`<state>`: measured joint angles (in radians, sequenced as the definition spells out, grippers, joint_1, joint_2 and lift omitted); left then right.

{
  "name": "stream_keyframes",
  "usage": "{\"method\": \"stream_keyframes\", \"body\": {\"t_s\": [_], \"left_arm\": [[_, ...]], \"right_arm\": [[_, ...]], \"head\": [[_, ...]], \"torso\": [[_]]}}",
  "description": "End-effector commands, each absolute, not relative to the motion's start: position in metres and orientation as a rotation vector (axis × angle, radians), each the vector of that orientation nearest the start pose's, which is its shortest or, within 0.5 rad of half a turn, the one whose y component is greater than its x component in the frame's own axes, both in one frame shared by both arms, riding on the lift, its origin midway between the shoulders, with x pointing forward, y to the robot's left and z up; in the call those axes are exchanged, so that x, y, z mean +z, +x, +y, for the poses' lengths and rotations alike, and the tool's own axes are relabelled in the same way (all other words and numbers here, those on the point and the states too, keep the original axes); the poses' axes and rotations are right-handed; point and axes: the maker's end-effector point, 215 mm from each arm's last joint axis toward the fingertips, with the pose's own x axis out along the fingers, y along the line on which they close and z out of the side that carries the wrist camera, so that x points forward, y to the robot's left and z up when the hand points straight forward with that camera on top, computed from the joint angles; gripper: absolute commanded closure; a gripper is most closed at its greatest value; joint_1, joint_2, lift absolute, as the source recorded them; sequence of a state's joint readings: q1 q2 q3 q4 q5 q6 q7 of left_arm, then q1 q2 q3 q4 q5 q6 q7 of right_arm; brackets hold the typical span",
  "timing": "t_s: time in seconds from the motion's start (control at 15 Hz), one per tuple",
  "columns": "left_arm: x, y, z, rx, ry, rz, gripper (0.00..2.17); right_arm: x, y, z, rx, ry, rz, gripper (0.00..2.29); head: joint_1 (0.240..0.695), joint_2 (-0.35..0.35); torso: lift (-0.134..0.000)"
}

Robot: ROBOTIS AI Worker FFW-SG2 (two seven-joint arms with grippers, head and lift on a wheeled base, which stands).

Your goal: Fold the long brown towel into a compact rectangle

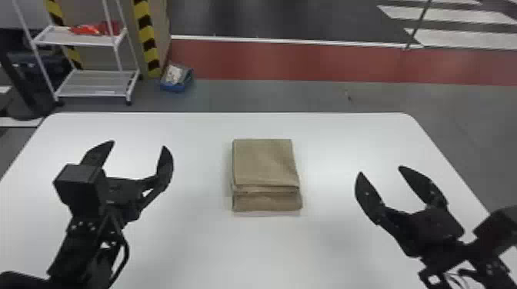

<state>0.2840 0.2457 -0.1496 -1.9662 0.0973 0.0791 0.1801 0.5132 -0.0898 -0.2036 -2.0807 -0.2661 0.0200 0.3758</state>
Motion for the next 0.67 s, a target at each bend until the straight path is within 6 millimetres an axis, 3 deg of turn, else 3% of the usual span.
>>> {"method": "stream_keyframes", "body": {"t_s": [0.0, 0.6], "left_arm": [[-0.309, 0.499, 0.238, -0.005, 0.103, -0.022, 0.04], [-0.309, 0.48, 0.248, -0.01, 0.094, -0.037, 0.04]], "right_arm": [[-0.316, 0.422, -0.272, 0.204, 0.1, -0.009, 0.07], [-0.311, 0.413, -0.281, 0.08, 0.122, -0.026, 0.1]], "head": [[0.695, -0.062], [0.695, -0.044]], "torso": [[-0.128], [-0.128]]}}
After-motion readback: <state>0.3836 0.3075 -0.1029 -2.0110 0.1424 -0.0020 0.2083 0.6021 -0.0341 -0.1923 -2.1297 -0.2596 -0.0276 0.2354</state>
